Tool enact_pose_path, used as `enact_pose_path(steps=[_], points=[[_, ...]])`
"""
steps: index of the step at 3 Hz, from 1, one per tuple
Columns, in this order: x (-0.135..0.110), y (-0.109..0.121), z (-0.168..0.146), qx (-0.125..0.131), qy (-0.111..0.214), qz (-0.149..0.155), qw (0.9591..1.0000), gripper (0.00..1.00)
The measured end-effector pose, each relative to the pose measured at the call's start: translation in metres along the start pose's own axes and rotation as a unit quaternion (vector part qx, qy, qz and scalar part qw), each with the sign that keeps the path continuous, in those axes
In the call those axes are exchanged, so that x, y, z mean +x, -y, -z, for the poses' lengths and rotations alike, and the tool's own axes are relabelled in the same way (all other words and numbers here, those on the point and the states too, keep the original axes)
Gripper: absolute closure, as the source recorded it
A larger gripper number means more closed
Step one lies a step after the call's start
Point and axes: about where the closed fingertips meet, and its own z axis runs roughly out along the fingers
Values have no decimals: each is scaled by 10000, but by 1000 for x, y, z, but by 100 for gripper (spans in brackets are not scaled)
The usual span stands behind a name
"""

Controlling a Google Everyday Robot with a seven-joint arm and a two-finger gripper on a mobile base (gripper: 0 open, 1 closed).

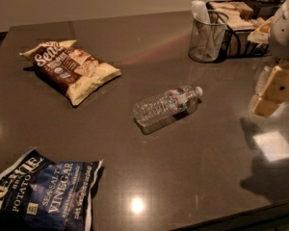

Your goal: Pick water bottle

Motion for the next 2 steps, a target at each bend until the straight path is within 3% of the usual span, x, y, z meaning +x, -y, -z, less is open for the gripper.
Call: enact_pose_path(steps=[1, 2], points=[[0, 0, 0, 1, 0, 0, 10000, 0], [-14, 7, -4, -24, 103, 186, 9998, 0]])
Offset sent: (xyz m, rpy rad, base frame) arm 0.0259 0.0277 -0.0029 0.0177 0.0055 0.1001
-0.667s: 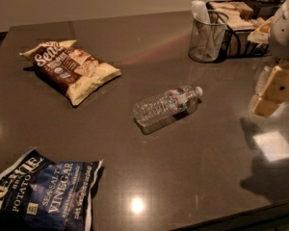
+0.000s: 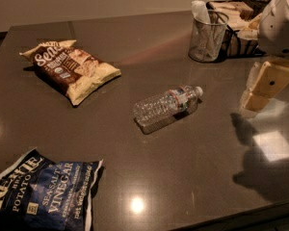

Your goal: Pick water bottle

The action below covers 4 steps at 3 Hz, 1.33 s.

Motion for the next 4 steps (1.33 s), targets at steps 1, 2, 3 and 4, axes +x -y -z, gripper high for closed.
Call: enact_pose_path(steps=[1, 2, 3, 4], points=[[-27, 15, -19, -202, 203, 326, 9991, 0], [-50, 33, -52, -458, 297, 655, 9964, 0], [-67, 43, -96, -842, 347, 993, 9909, 0], [-80, 32, -126, -1178, 389, 1403, 9823, 0]])
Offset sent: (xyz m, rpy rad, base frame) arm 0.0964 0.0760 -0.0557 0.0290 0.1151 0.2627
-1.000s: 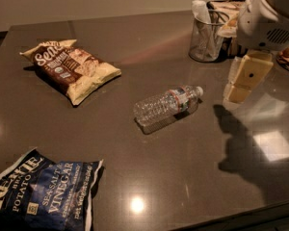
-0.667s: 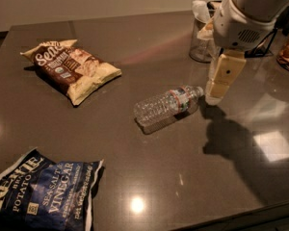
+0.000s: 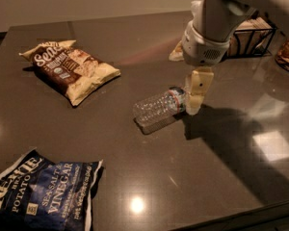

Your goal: Pick water bottle

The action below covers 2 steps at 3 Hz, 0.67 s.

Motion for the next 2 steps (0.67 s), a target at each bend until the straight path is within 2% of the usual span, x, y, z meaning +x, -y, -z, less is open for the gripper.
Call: enact_pose_path(steps=[1, 2], points=[[-12, -11, -26, -235, 4, 468, 9986, 0], [-19, -21, -44, -335, -23, 796, 9963, 0]])
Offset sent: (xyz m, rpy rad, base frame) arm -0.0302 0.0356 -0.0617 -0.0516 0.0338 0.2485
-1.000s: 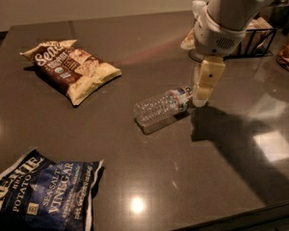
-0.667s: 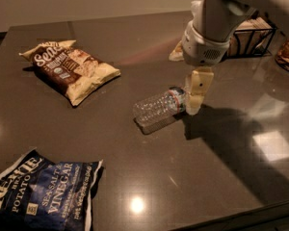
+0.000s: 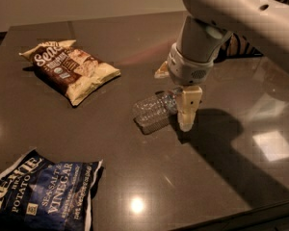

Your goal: Pick water bottle

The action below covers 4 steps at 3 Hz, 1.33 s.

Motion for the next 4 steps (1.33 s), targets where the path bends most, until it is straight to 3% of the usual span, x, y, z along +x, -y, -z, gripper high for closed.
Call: enact_pose_path(steps=[2, 3, 4], points=[[-11, 0, -6, 56, -37, 102, 9999, 40], [-19, 6, 11, 213, 43, 70, 9997, 64], [-23, 21, 42, 329, 85, 5, 9994, 95]])
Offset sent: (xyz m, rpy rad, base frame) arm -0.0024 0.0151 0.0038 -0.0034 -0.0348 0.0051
